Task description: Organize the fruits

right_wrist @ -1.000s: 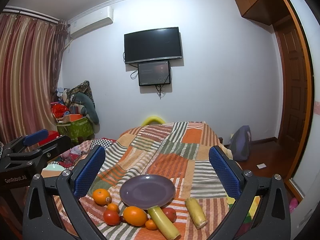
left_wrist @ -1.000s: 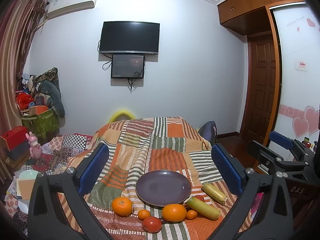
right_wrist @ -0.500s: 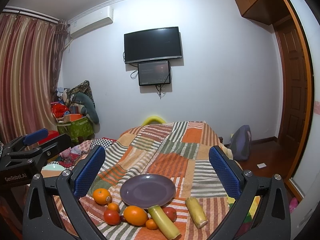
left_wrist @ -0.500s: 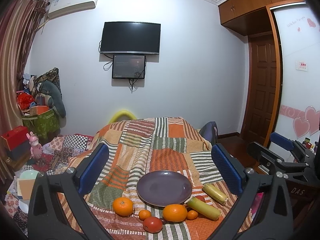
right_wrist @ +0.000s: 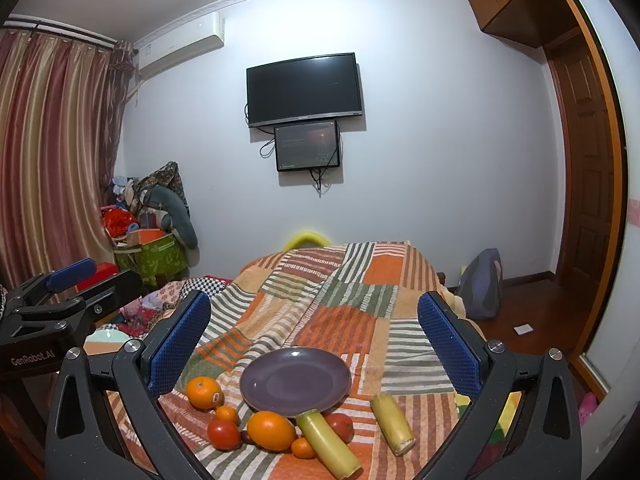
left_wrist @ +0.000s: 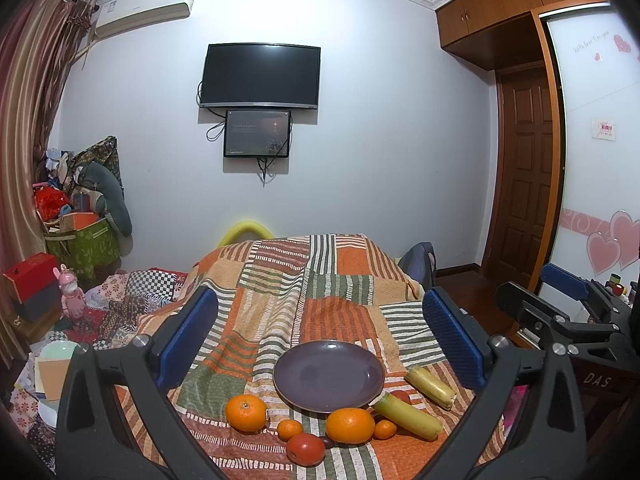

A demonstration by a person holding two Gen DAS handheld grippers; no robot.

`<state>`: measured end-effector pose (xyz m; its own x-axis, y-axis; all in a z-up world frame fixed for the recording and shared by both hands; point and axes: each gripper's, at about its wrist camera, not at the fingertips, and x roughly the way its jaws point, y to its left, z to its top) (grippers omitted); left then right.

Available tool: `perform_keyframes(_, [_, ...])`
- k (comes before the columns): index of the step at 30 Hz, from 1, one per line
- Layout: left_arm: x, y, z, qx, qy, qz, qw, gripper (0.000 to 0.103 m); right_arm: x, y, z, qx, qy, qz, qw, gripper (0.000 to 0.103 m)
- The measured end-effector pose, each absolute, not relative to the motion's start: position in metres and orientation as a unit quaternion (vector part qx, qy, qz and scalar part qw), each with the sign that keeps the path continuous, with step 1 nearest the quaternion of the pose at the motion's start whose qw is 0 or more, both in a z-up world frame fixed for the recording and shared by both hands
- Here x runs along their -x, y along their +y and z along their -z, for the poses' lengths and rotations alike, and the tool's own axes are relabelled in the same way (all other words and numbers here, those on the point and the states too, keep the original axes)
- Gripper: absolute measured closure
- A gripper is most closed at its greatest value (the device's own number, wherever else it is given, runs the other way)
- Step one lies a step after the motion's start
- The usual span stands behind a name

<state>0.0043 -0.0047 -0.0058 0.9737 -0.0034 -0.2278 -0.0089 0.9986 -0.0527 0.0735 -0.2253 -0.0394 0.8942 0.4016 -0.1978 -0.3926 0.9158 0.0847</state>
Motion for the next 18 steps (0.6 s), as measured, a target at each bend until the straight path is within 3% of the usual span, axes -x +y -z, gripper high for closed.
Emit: perform_keyframes(18, [-0.0046, -0.0059, 0.0069, 0.027, 0.116, 0.000, 0.993, 0.000, -0.0737, -0.2255, 0.0407, -0.022, 0.108, -0.205, 0.973, 0.000])
